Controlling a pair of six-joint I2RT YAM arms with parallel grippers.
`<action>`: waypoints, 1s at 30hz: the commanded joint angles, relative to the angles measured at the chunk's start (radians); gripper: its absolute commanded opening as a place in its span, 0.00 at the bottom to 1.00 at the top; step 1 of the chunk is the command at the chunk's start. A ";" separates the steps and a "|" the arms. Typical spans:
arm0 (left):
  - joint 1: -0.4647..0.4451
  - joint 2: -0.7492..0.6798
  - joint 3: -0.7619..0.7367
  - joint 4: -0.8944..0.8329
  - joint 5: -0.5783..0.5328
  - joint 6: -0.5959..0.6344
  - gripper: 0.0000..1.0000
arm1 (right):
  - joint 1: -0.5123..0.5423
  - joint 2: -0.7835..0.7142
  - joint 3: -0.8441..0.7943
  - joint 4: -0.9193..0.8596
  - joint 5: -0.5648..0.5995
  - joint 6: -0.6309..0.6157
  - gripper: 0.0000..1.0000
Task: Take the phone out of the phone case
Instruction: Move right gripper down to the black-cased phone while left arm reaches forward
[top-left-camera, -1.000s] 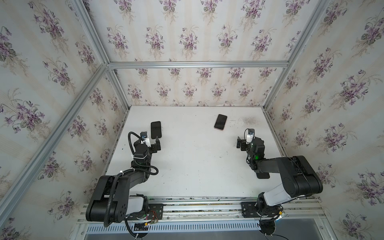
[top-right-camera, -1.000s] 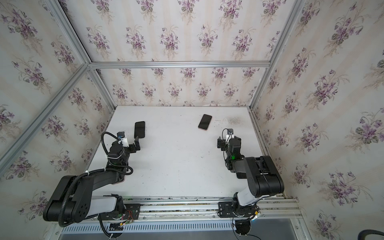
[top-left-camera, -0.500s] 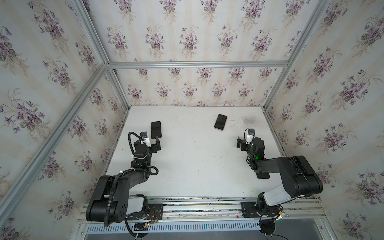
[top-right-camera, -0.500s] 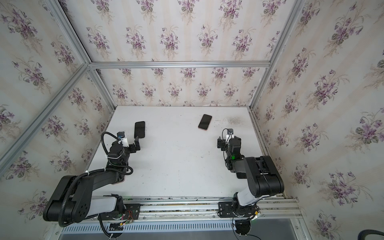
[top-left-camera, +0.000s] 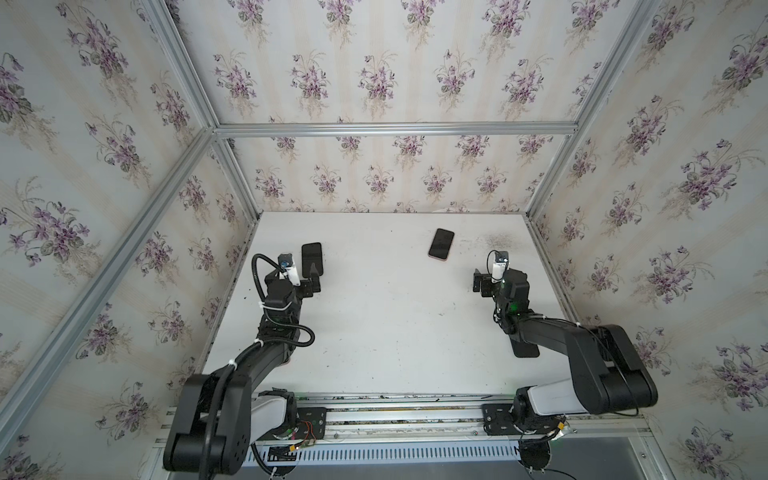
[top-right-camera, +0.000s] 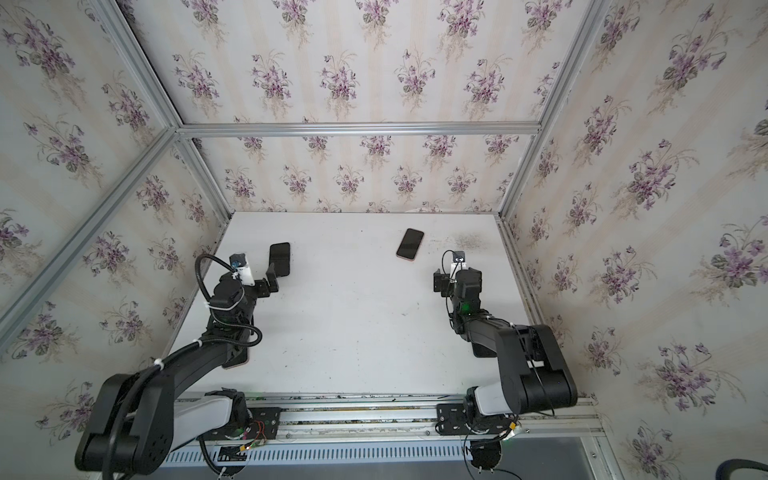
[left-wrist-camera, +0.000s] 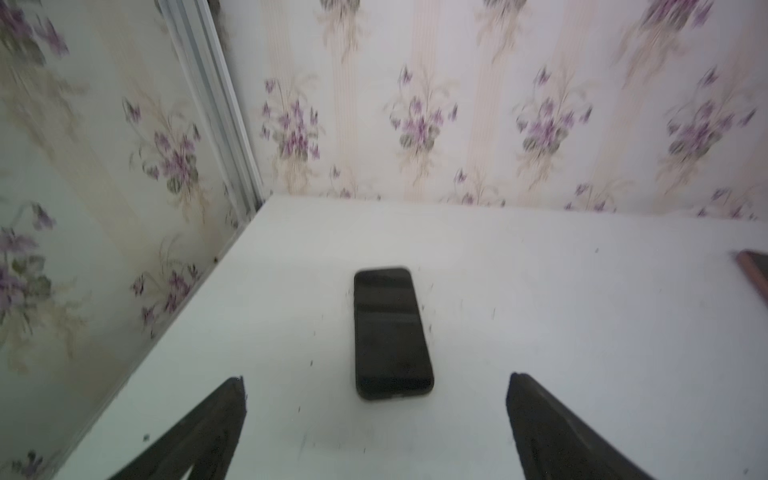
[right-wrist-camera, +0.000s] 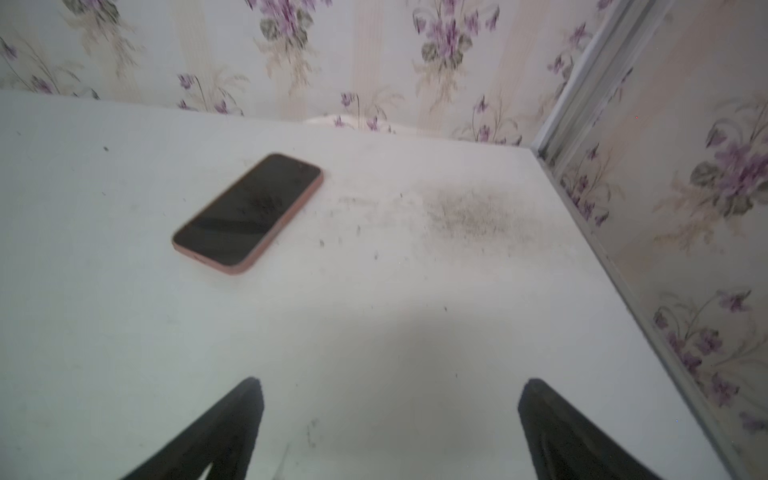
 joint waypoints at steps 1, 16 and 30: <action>-0.002 -0.073 0.152 -0.379 0.002 -0.100 1.00 | 0.031 -0.095 0.178 -0.493 0.106 0.102 1.00; -0.225 0.110 0.723 -1.149 0.391 -0.538 1.00 | -0.096 -0.220 0.550 -1.491 -0.126 0.501 1.00; -0.446 0.239 0.797 -1.188 0.406 -0.554 1.00 | -0.481 -0.252 0.256 -1.425 -0.186 0.628 1.00</action>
